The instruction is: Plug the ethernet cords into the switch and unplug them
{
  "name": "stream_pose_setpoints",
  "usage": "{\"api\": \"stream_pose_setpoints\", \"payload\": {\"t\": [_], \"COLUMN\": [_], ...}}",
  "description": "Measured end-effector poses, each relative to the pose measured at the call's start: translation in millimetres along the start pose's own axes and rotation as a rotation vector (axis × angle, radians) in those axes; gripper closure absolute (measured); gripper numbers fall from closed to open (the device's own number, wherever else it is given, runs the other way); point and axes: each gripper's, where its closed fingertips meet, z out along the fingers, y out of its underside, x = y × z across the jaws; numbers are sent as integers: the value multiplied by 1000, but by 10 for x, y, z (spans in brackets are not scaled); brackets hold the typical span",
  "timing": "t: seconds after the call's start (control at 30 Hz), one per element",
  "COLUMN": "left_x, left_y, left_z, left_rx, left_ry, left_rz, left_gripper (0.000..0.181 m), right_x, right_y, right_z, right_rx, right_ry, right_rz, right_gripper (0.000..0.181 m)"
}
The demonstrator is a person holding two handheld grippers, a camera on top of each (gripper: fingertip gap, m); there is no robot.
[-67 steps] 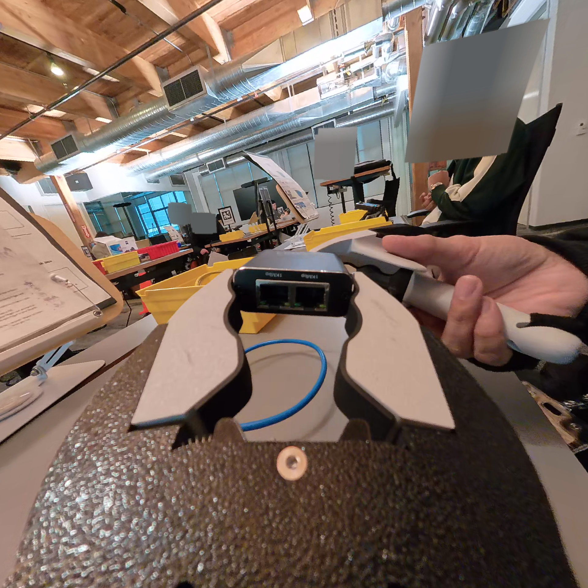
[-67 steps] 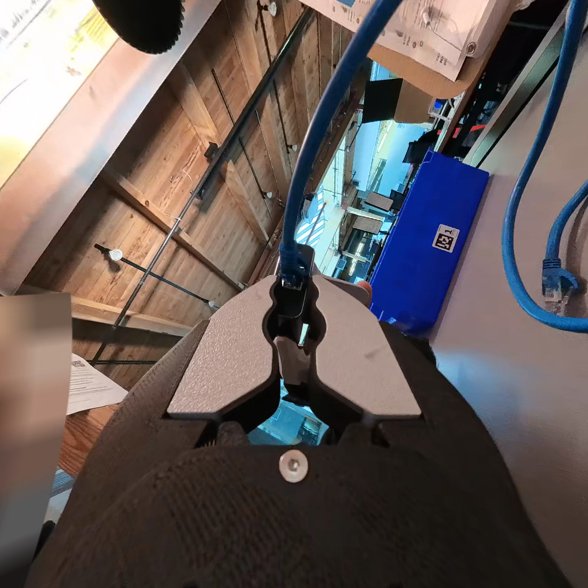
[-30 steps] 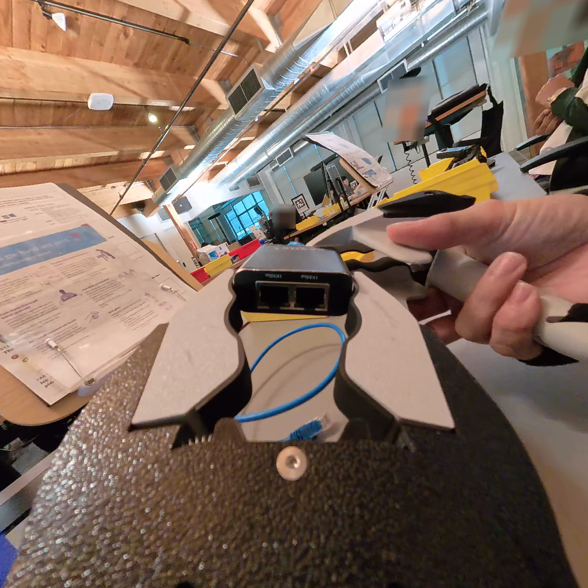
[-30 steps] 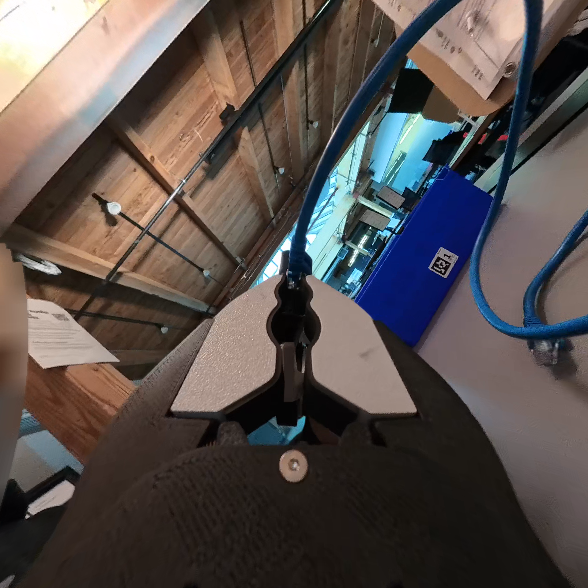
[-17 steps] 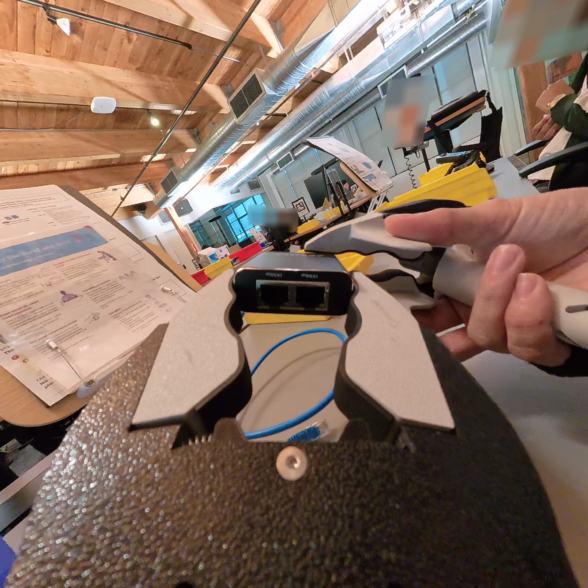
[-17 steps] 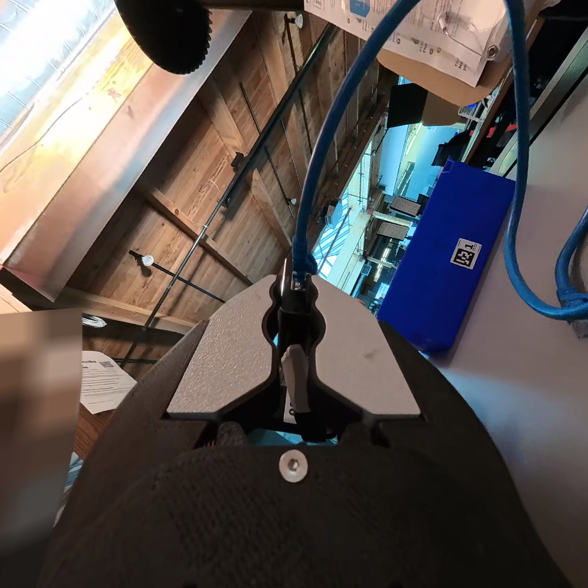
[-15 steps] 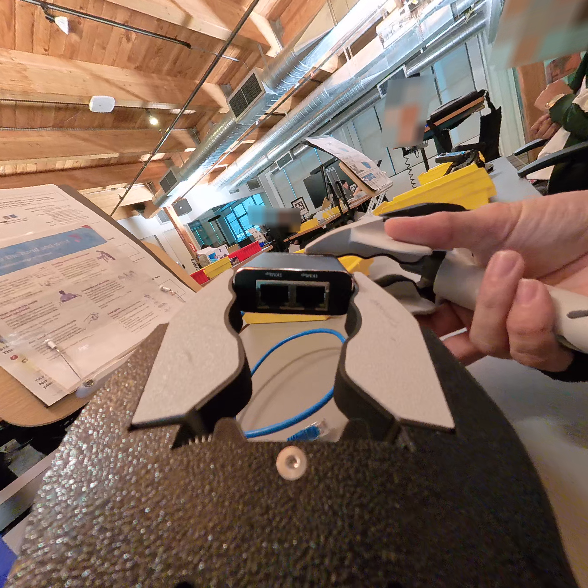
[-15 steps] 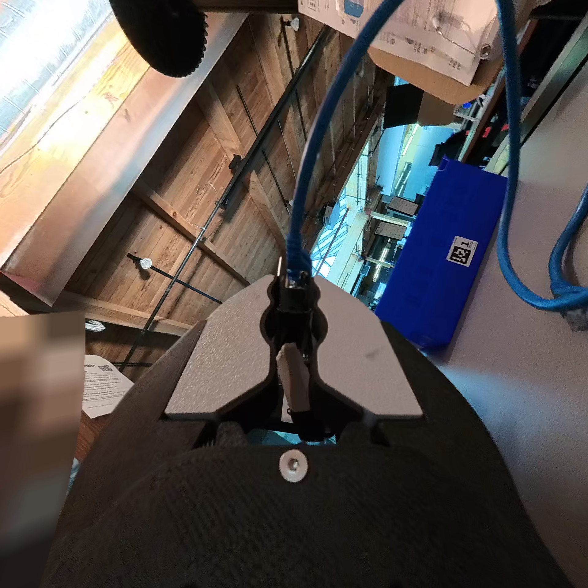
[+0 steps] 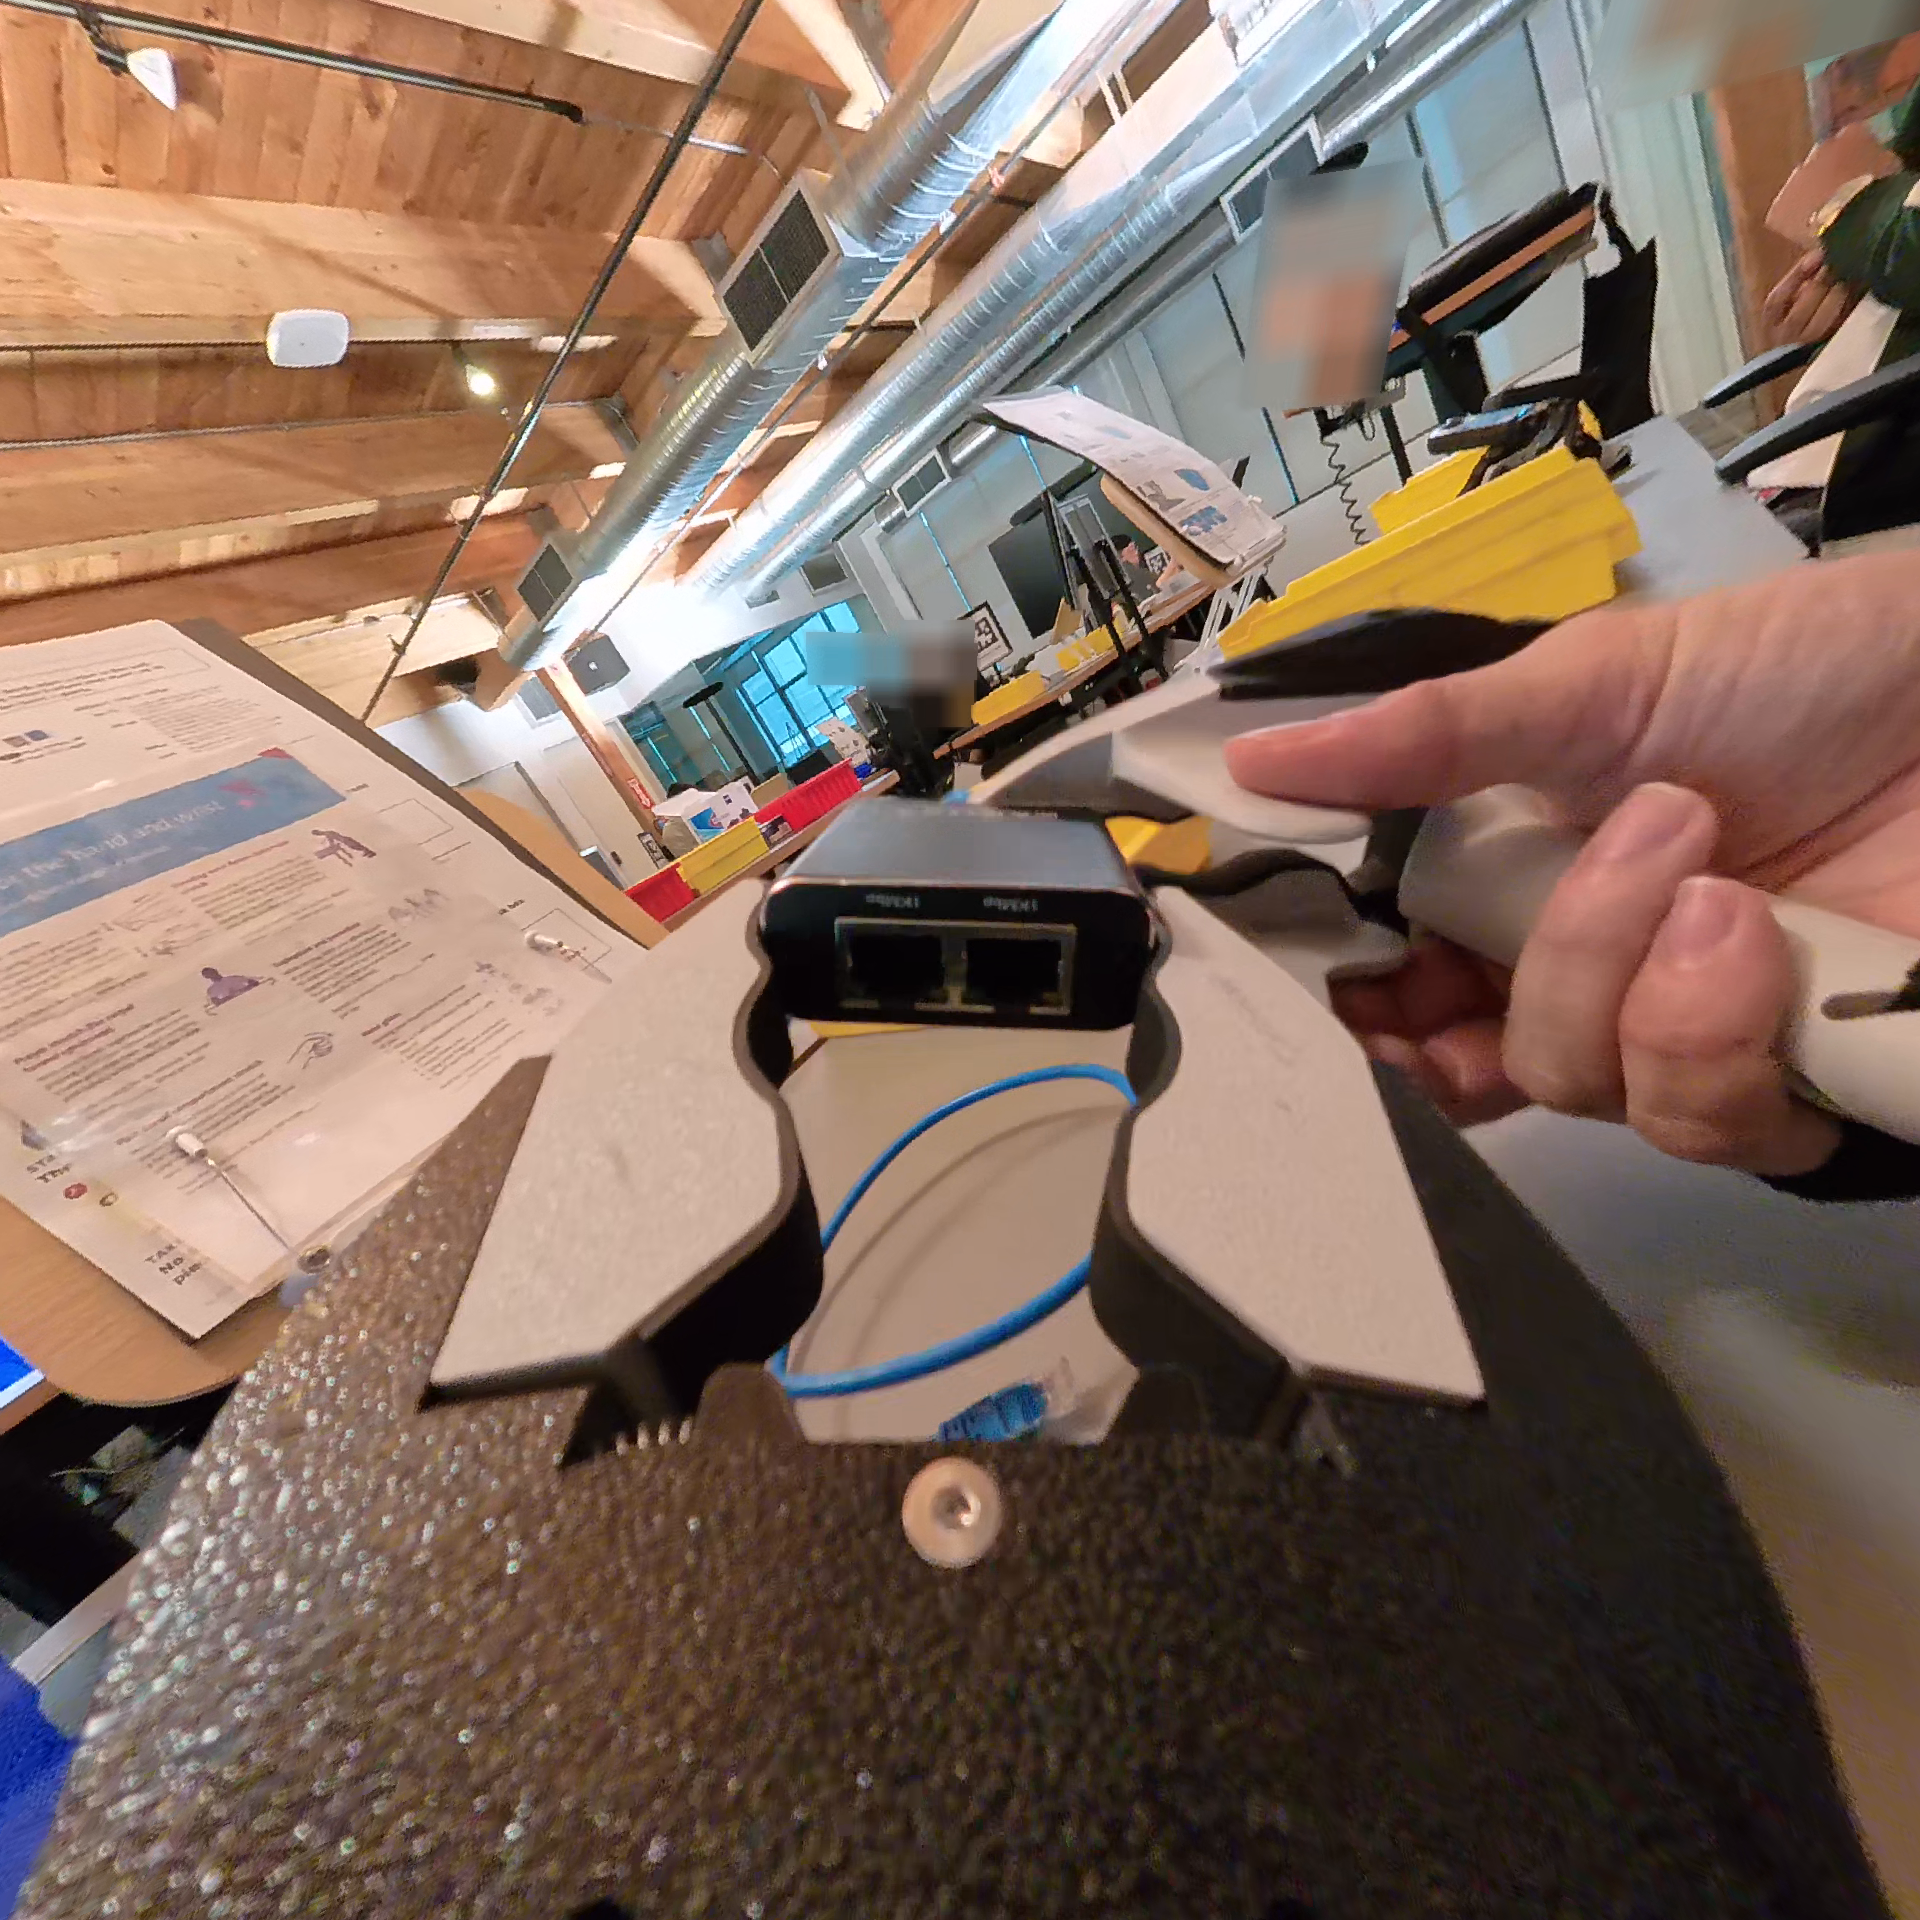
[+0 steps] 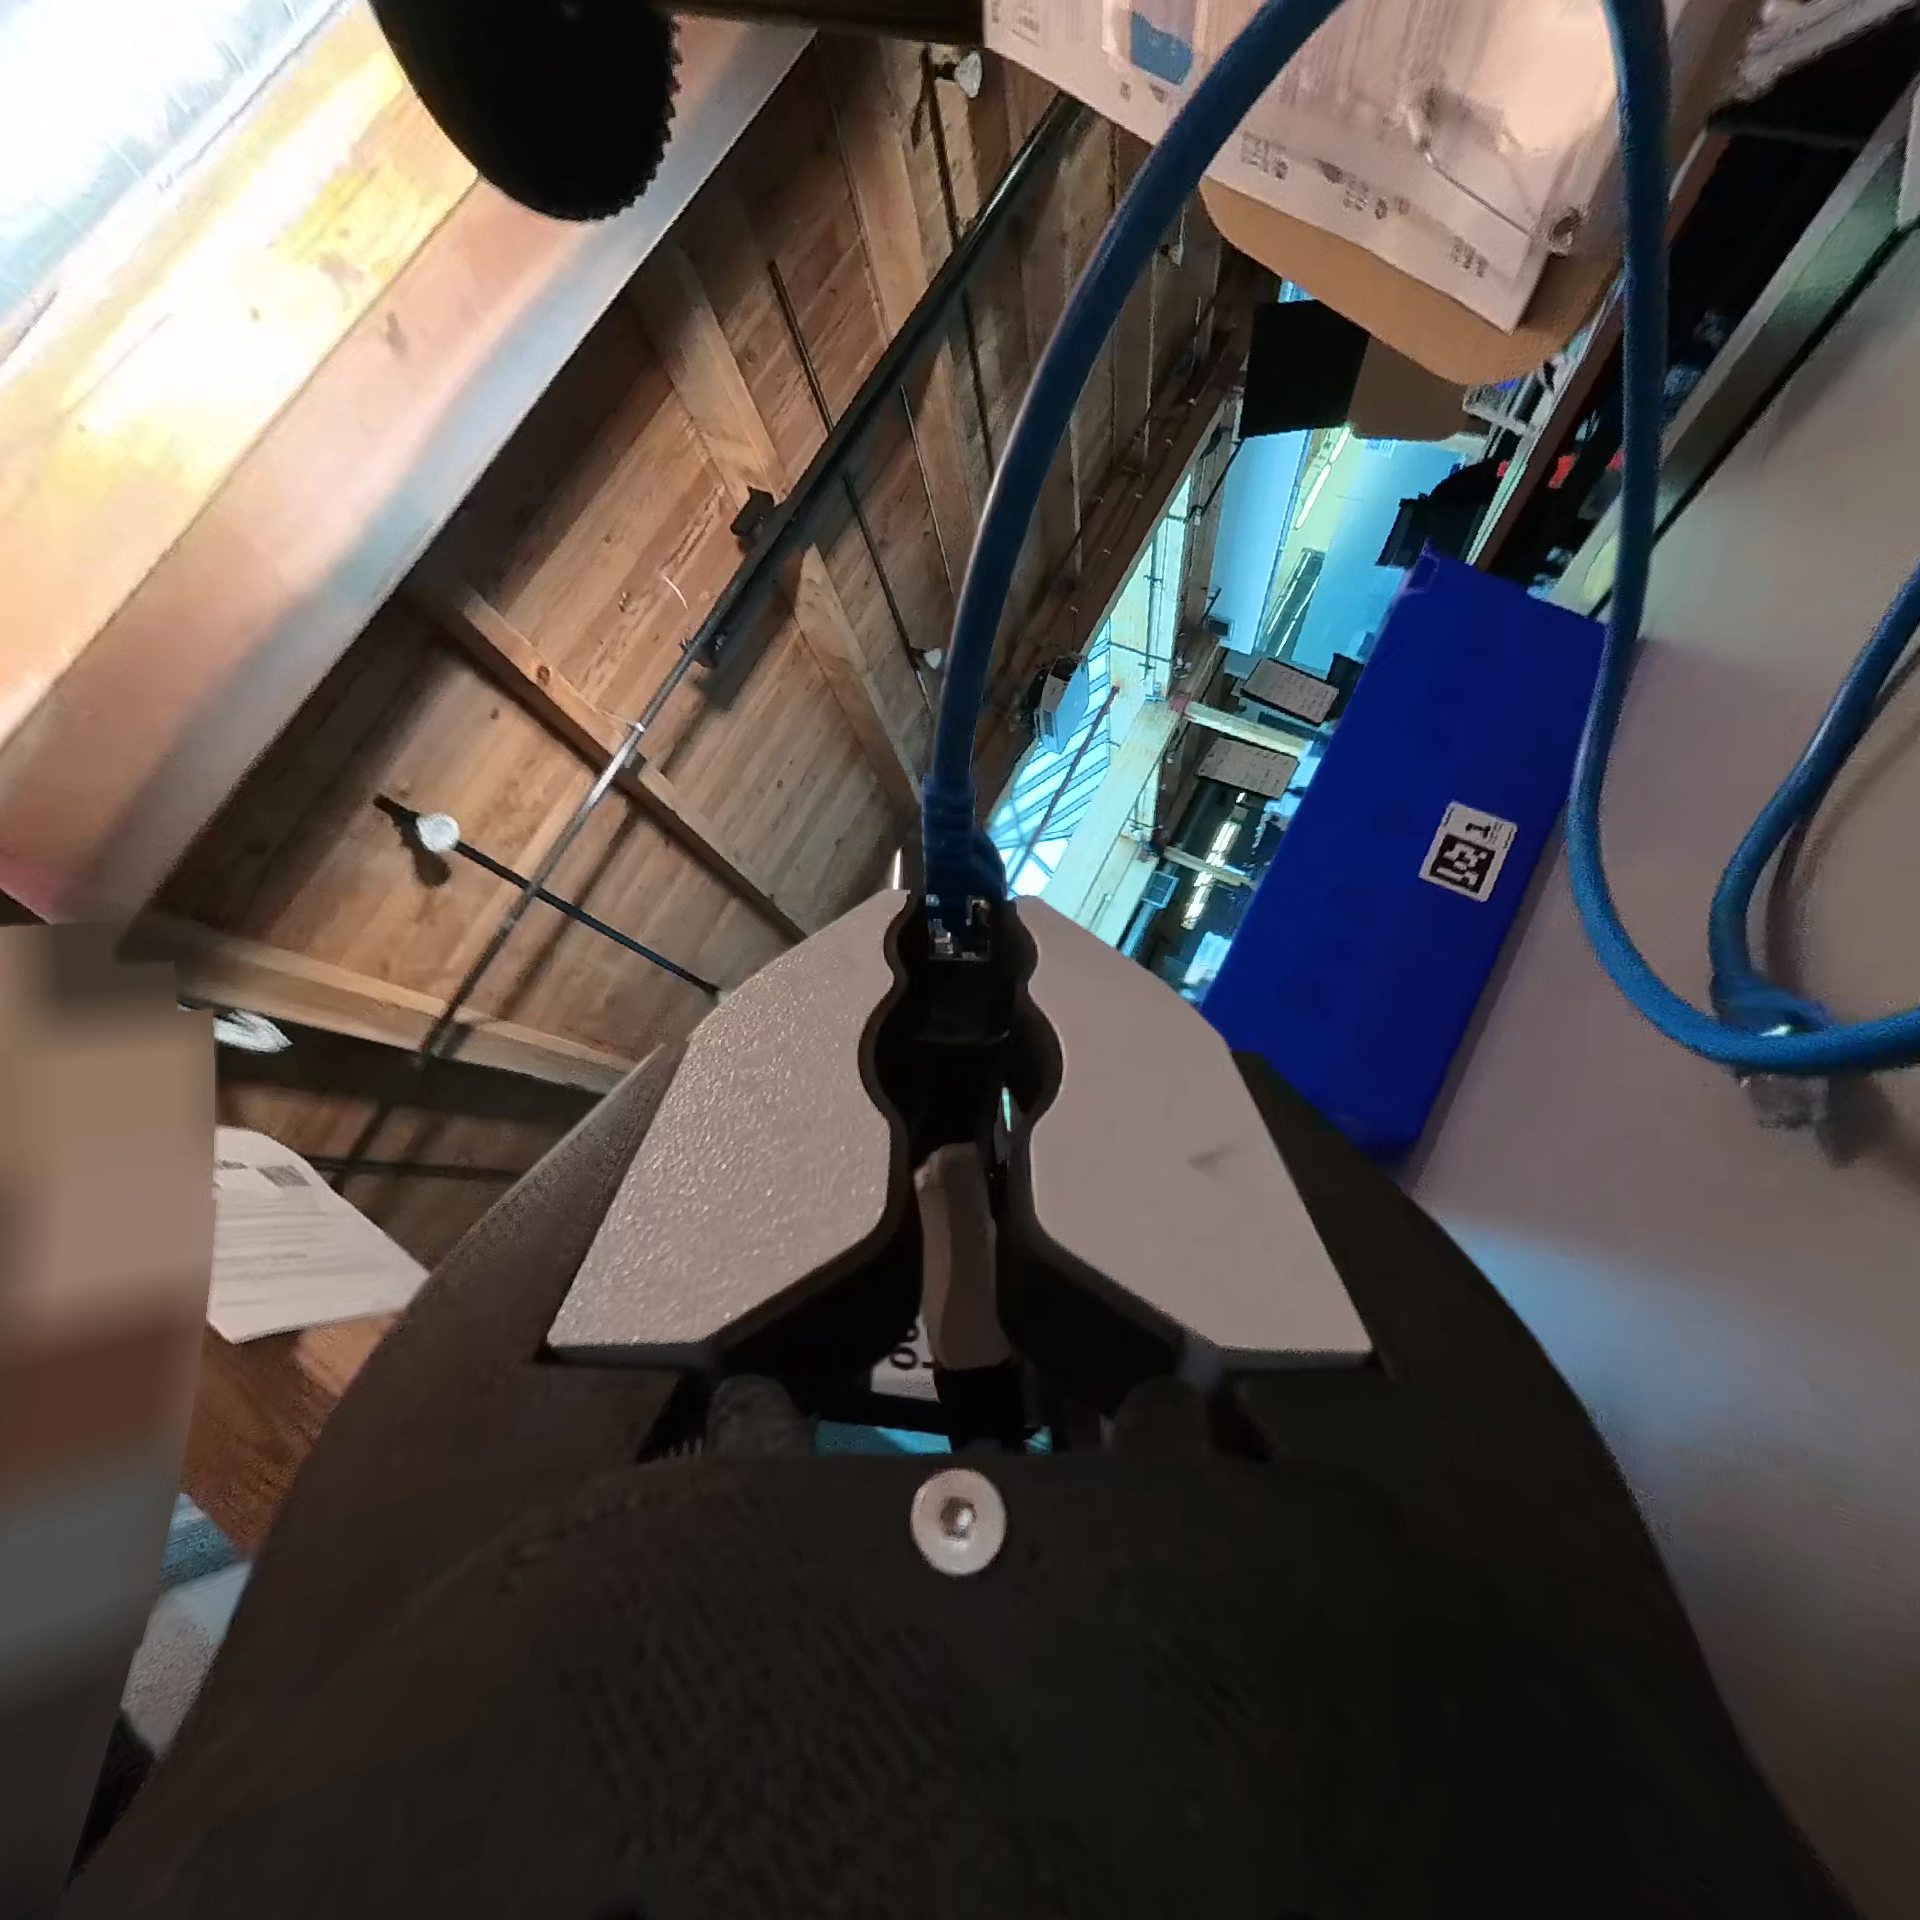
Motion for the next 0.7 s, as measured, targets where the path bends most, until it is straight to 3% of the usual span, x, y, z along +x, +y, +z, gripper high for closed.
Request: {"api": "stream_pose_setpoints", "payload": {"t": [0.2, 0.5, 0.7], "left_x": [-19, -36, -106], "left_y": [28, 137, 153], "left_z": [-1, 29, 3], "left_rx": [-12, -84, -79], "left_ry": [-13, -33, -54], "left_rz": [25, -26, -61], "left_gripper": [119, 119, 119], "right_x": [-183, -104, -213], "right_y": [34, -173, -377], "right_z": [17, 26, -36], "right_rx": [-108, -83, -258], "right_ry": [-48, -43, 97], "right_rz": [-279, -309, -661], "right_gripper": [169, 169, 170]}}
